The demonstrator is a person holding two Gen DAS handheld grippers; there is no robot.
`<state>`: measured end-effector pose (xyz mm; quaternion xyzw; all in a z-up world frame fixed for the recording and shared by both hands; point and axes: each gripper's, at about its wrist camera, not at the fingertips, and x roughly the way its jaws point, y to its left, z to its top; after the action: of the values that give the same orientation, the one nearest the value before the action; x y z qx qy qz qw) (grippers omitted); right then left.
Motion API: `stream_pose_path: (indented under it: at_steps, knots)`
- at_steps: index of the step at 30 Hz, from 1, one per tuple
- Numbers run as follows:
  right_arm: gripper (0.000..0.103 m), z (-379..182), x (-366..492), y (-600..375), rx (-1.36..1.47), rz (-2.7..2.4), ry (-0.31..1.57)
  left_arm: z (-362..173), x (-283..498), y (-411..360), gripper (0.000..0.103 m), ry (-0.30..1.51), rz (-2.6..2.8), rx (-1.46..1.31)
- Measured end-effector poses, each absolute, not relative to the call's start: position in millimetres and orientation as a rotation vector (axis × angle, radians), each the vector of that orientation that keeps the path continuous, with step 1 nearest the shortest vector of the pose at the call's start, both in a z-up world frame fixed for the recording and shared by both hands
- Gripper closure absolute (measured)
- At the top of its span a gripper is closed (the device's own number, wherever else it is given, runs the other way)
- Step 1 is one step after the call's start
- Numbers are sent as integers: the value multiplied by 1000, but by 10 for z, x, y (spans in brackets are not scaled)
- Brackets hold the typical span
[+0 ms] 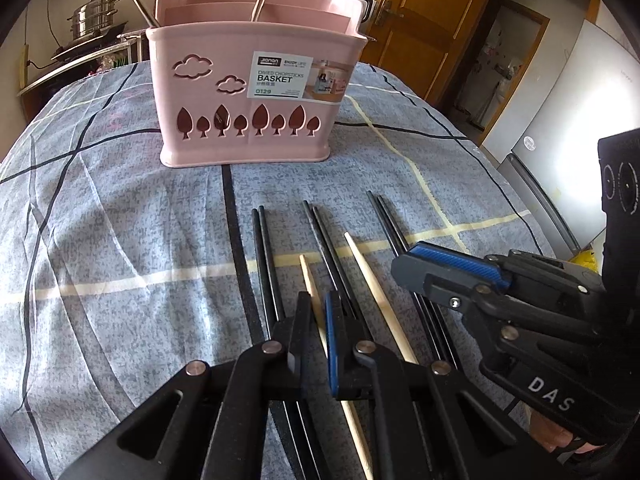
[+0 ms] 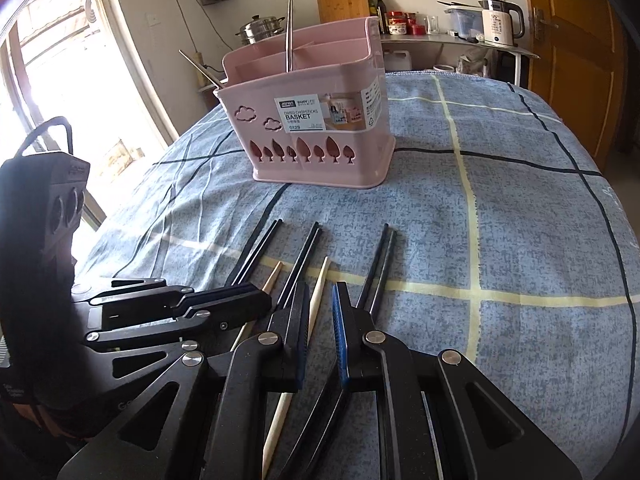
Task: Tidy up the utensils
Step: 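Move both tools down to the light wooden chopsticks on the cloth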
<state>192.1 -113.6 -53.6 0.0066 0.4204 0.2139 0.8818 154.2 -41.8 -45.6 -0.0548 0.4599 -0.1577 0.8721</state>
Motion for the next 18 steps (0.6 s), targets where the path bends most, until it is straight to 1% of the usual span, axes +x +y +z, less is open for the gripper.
stream_pose_path:
  at_steps: [18]
  knots:
    - [91,-674,2144,-944,-59,433,945,-453,1529,-332,95,957,-352,-137]
